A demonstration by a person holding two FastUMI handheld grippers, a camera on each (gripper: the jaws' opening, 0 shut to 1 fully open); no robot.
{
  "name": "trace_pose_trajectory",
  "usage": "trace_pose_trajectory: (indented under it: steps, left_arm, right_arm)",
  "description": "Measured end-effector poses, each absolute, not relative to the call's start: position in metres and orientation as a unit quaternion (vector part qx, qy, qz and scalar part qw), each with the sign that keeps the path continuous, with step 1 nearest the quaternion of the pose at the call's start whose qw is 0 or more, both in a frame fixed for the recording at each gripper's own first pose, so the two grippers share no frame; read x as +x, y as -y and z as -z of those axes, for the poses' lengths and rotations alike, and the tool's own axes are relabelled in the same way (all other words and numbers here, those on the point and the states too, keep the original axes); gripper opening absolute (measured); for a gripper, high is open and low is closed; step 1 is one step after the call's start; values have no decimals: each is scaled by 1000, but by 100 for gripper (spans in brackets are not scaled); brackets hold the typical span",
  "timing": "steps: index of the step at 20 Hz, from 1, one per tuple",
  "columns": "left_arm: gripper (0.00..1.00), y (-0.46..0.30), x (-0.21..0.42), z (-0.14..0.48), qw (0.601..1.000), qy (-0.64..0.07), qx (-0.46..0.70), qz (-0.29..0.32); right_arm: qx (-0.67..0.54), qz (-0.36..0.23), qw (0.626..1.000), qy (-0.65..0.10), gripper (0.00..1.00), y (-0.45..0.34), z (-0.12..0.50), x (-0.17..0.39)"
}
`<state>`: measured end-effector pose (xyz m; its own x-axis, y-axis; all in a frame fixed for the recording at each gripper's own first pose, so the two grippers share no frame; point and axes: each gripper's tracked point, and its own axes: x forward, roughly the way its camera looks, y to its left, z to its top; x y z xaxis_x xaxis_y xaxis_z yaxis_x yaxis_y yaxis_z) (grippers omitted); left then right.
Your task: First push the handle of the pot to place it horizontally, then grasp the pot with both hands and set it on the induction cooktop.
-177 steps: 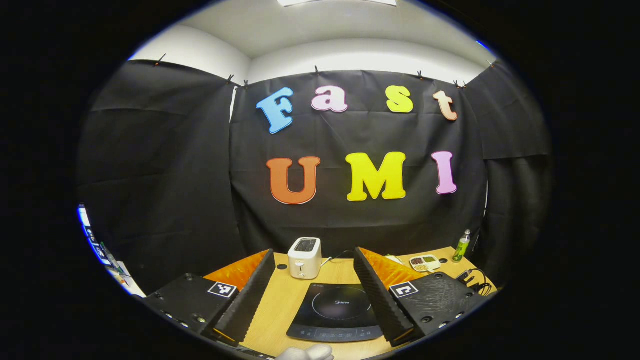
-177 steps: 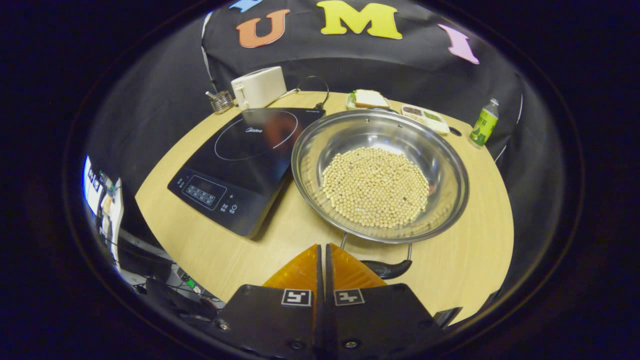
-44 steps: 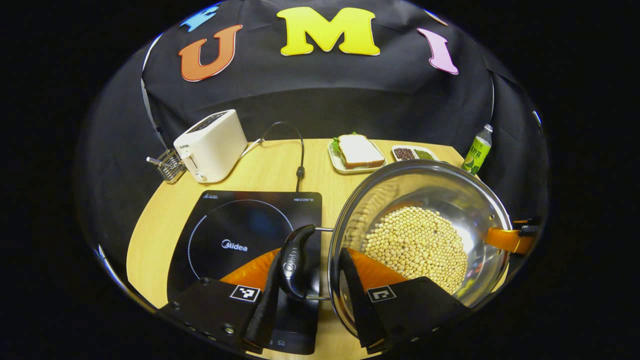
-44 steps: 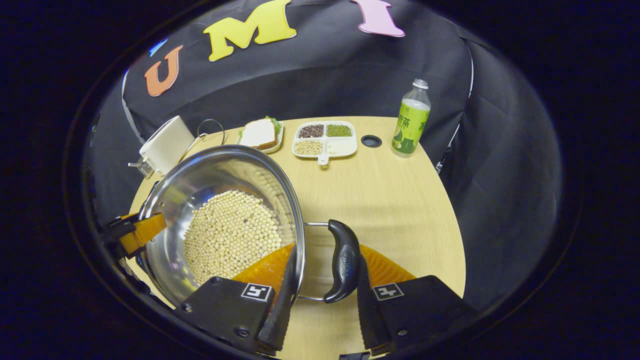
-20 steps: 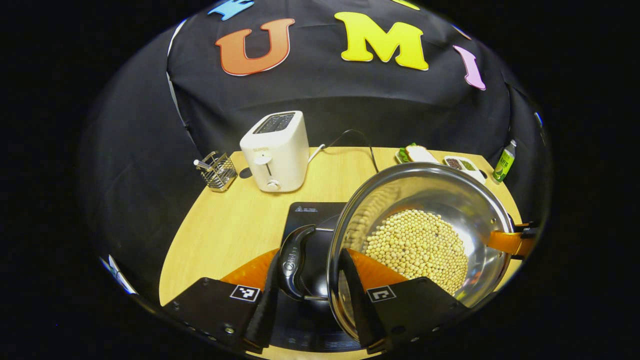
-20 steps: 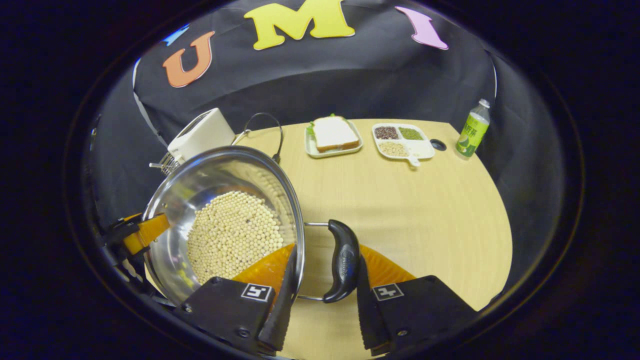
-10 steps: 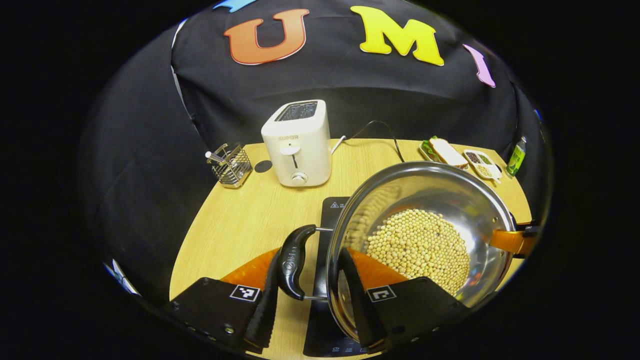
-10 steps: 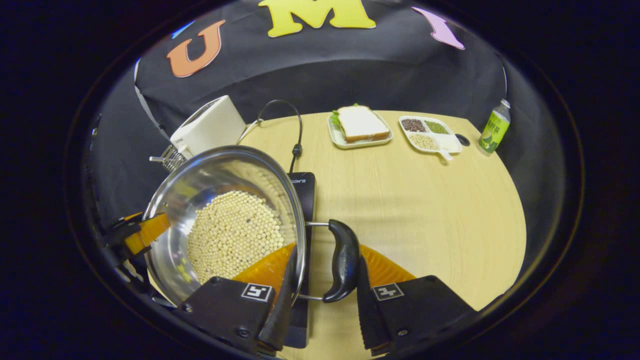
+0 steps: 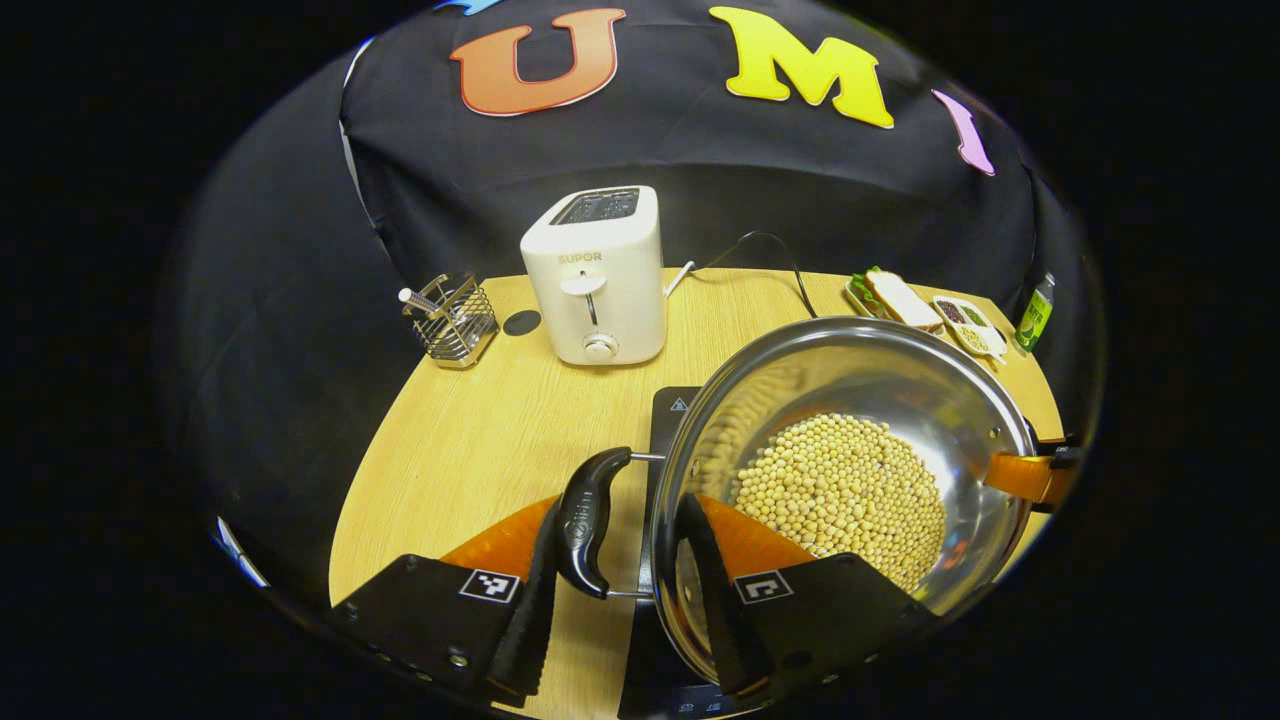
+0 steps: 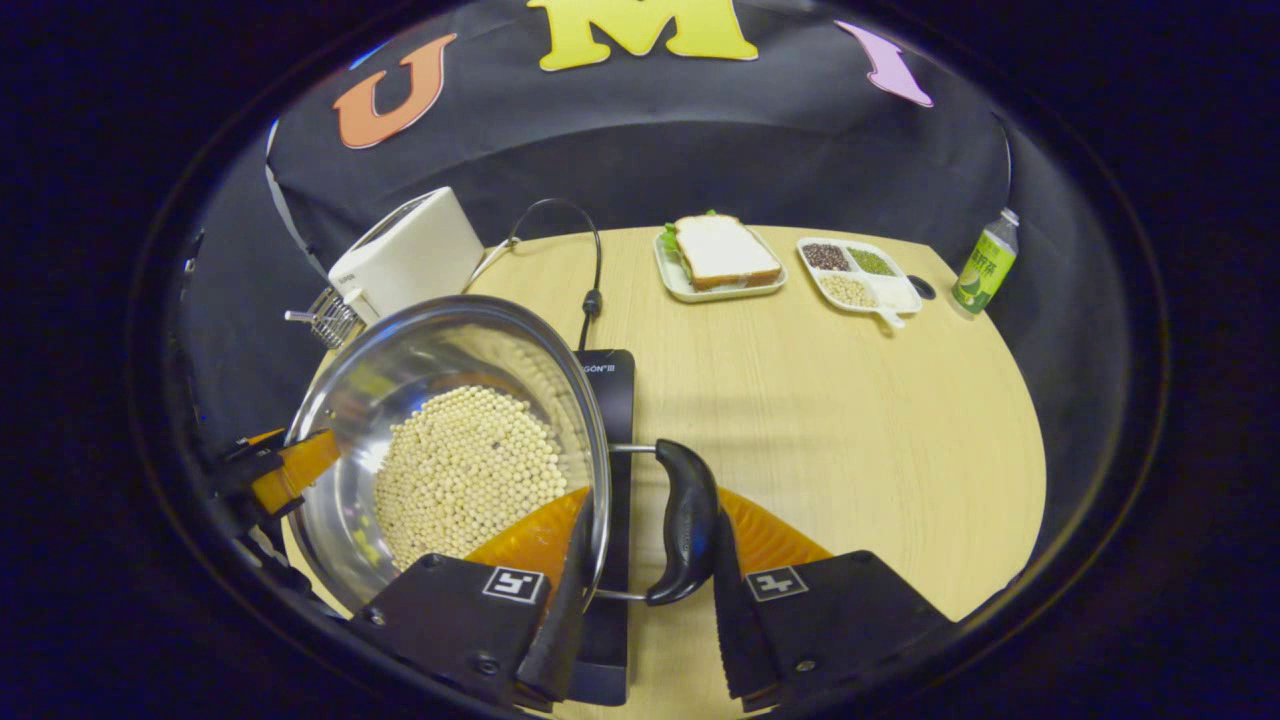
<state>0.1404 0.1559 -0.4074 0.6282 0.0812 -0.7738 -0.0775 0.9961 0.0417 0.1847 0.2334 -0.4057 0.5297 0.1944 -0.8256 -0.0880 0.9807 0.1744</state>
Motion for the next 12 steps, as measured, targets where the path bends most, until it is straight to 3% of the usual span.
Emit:
trace_pose_trajectory:
  steps: [1, 2, 3, 4, 5, 6, 7, 8, 9, 10, 12]
  left_arm:
    - [63, -156, 139, 408, 902, -430, 0, -43]
    - [53, -156, 139, 407, 902, -431, -1, -43]
    - [64, -157, 139, 408, 901, -431, -2, -42]
    - [64, -157, 139, 408, 902, -431, -3, -39]
    - [75, -157, 139, 408, 902, -430, -4, -37]
    - [55, -157, 139, 408, 903, -427, -6, -37]
    - [67, -158, 138, 406, 905, -423, -9, -40]
    - [68, -161, 141, 399, 913, -405, -9, -46]
    - [64, -164, 144, 388, 922, -383, -5, -52]
    - [90, -167, 147, 375, 931, -362, -1, -55]
    - [98, -175, 144, 349, 940, -334, 22, -73]
  right_arm:
    - [58, -80, 872, -479, 57, -234, 406, 184]
    - [56, -82, 870, -482, 58, -235, 406, 184]
    - [55, -83, 871, -481, 58, -234, 406, 184]
    - [56, -85, 871, -481, 58, -234, 406, 183]
    - [63, -84, 872, -478, 58, -234, 406, 184]
    - [67, -85, 873, -475, 58, -234, 406, 184]
    - [65, -88, 876, -470, 60, -233, 405, 184]
    - [74, -92, 883, -455, 63, -234, 399, 185]
    - [83, -95, 891, -436, 72, -236, 390, 188]
    - [81, -99, 899, -418, 77, -235, 382, 191]
    - [60, -103, 914, -387, 83, -227, 364, 195]
